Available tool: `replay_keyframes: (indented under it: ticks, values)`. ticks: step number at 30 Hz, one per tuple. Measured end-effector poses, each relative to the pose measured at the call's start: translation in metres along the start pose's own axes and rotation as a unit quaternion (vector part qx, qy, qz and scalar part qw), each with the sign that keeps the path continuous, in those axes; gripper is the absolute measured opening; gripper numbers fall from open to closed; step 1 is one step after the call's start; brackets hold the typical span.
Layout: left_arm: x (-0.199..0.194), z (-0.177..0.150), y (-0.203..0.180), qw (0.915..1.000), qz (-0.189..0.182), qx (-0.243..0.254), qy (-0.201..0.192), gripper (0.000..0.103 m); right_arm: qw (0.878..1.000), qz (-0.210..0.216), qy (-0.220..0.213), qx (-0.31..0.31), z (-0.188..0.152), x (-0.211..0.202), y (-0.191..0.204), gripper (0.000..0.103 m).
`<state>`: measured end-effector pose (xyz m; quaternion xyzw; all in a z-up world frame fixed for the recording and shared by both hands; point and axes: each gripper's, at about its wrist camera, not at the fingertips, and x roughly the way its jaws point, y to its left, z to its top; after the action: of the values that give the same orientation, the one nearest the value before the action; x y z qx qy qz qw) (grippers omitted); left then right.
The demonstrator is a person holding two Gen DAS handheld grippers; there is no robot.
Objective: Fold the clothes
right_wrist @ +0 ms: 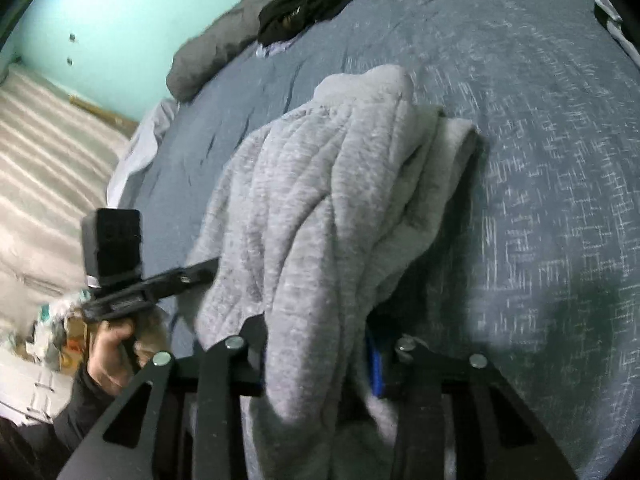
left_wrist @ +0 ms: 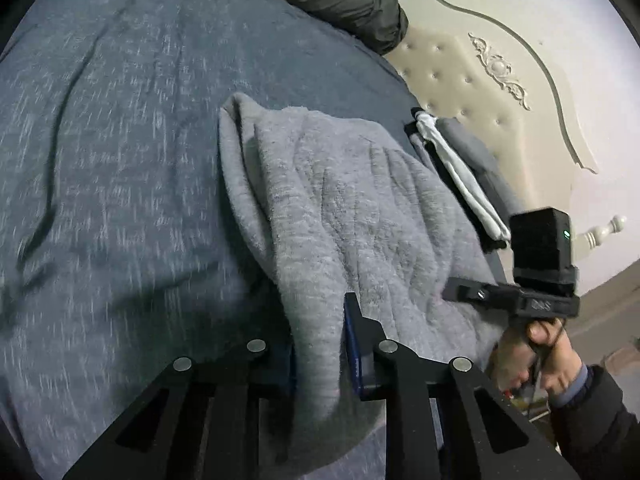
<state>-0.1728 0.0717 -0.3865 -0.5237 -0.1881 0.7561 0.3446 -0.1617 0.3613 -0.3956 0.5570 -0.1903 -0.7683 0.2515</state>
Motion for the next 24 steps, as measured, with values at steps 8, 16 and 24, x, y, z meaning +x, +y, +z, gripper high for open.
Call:
replay_keyframes:
  ticks: [8, 16, 24]
  values:
    - [0.028, -0.004, 0.033, 0.9987, 0.007, -0.045, 0.023, 0.054, 0.998, -0.037, 0.036, 0.045, -0.004, 0.027, -0.013, 0.07]
    - [0.025, -0.014, 0.056, 0.9982, -0.009, -0.056, 0.019, 0.056, 0.999, -0.031, 0.034, 0.023, 0.002, 0.044, -0.006, 0.07]
    - [0.039, -0.006, 0.027, 0.9994, -0.012, -0.032, 0.006, 0.026, 1.0, -0.026, 0.016, 0.007, -0.003, 0.034, 0.003, 0.041]
